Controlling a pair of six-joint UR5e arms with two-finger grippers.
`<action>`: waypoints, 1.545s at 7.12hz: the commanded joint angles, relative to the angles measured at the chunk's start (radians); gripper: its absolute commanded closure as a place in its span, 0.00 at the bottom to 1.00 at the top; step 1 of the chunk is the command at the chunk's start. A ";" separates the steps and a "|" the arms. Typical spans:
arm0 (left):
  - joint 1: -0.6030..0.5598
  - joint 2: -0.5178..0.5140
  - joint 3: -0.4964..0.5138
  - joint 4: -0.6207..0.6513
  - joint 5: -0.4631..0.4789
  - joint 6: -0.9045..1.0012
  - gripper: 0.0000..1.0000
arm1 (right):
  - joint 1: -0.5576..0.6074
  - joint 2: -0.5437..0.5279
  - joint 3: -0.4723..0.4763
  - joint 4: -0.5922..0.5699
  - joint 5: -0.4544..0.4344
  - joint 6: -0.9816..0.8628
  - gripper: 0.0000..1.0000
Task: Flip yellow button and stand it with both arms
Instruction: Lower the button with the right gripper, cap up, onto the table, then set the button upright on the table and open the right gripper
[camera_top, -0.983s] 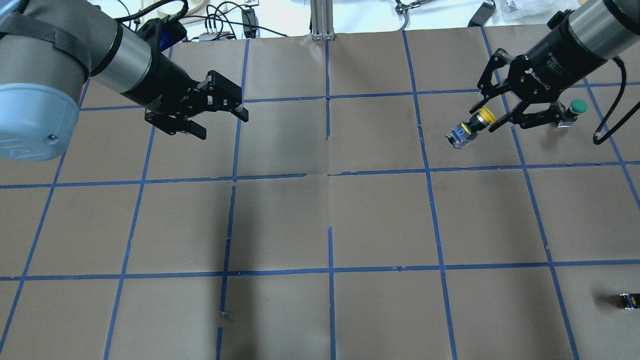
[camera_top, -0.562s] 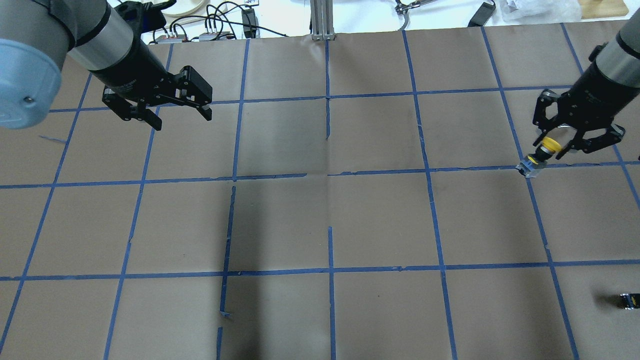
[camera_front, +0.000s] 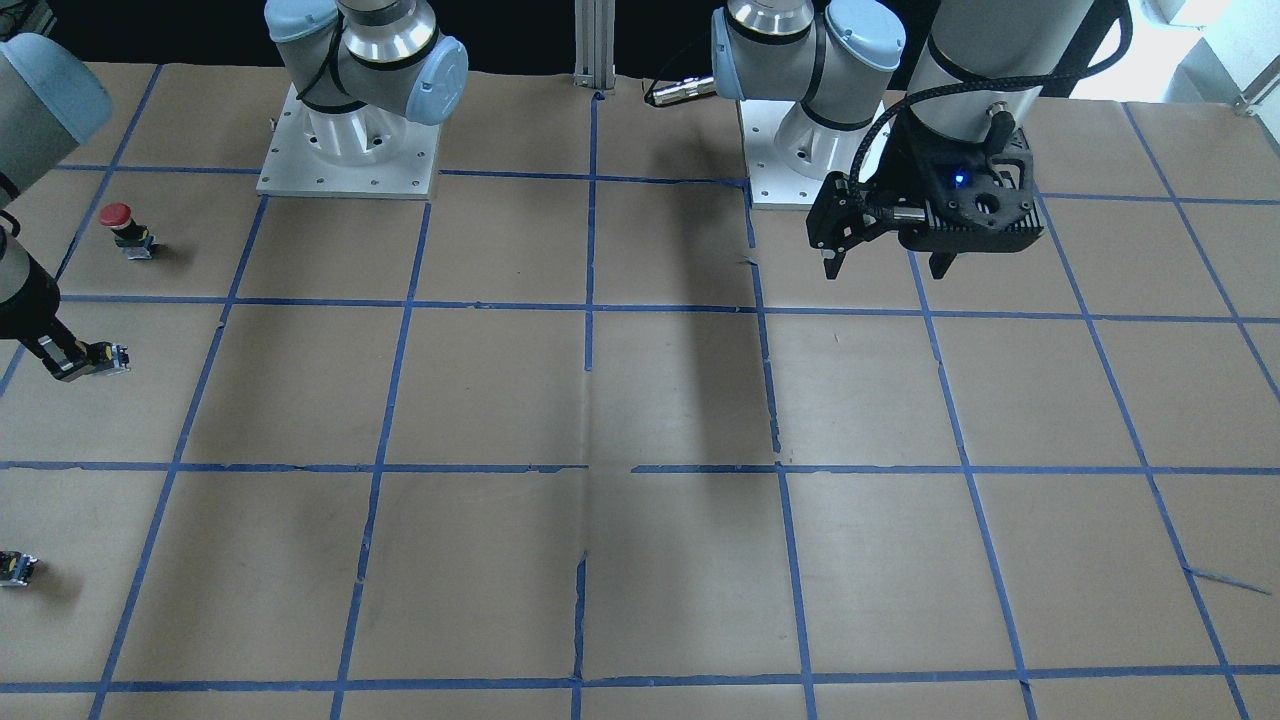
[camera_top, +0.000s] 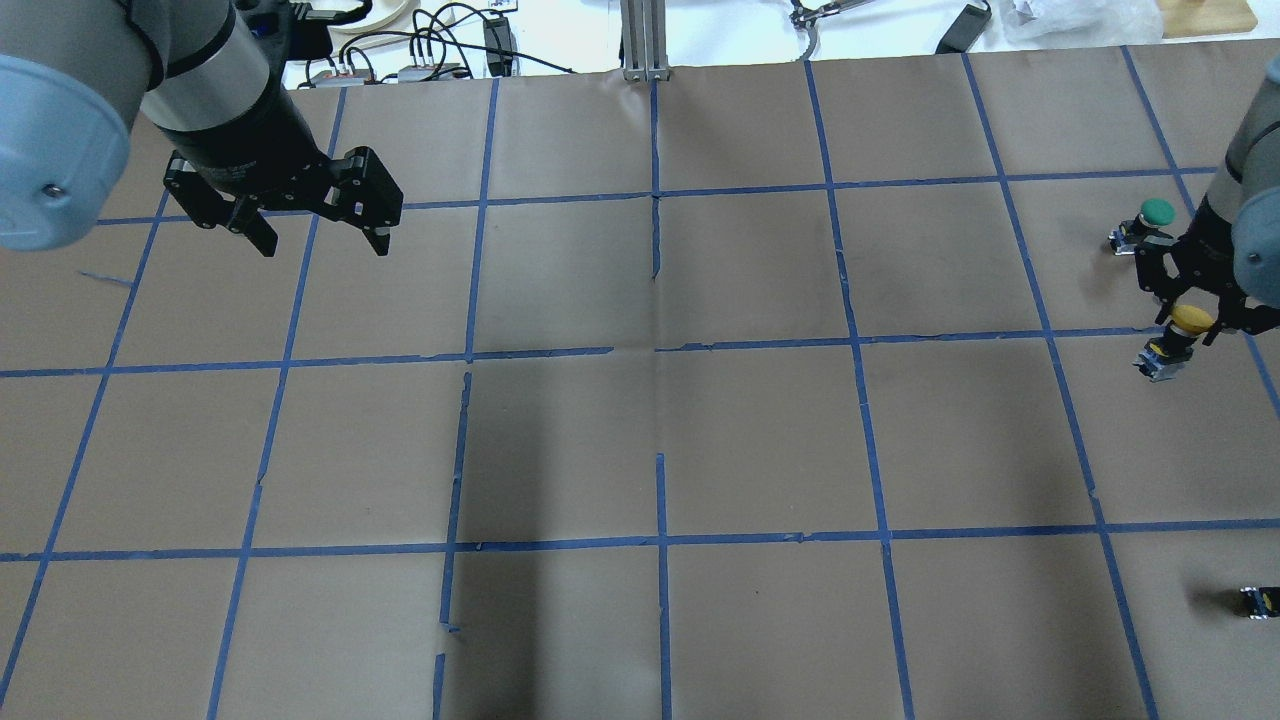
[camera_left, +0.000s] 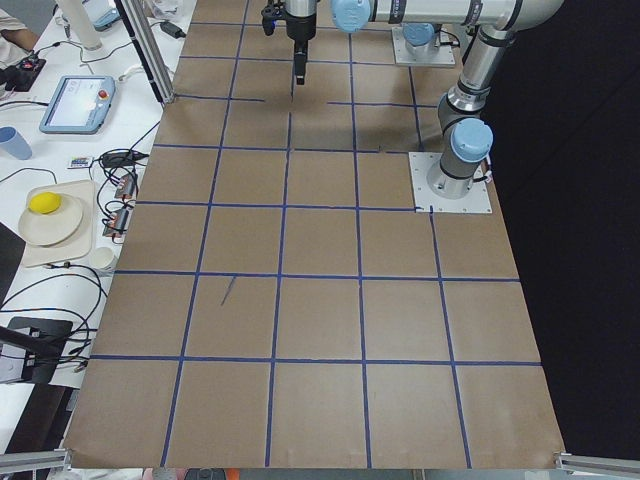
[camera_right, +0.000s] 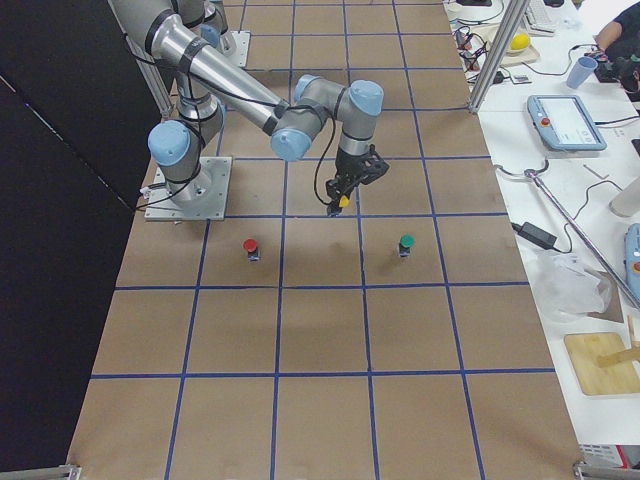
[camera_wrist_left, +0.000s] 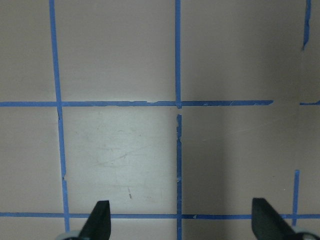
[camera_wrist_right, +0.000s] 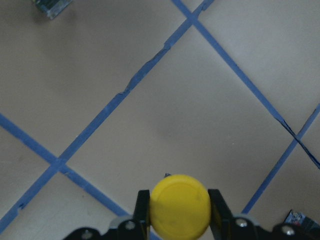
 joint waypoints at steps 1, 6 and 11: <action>0.005 0.008 0.001 -0.009 -0.071 0.009 0.00 | -0.020 0.050 0.100 -0.248 -0.061 0.003 0.87; 0.005 0.005 0.001 -0.007 -0.072 0.072 0.00 | -0.039 0.097 0.157 -0.414 -0.126 0.031 0.77; 0.002 0.006 -0.001 -0.012 -0.067 0.068 0.00 | -0.047 0.100 0.203 -0.464 -0.135 0.031 0.69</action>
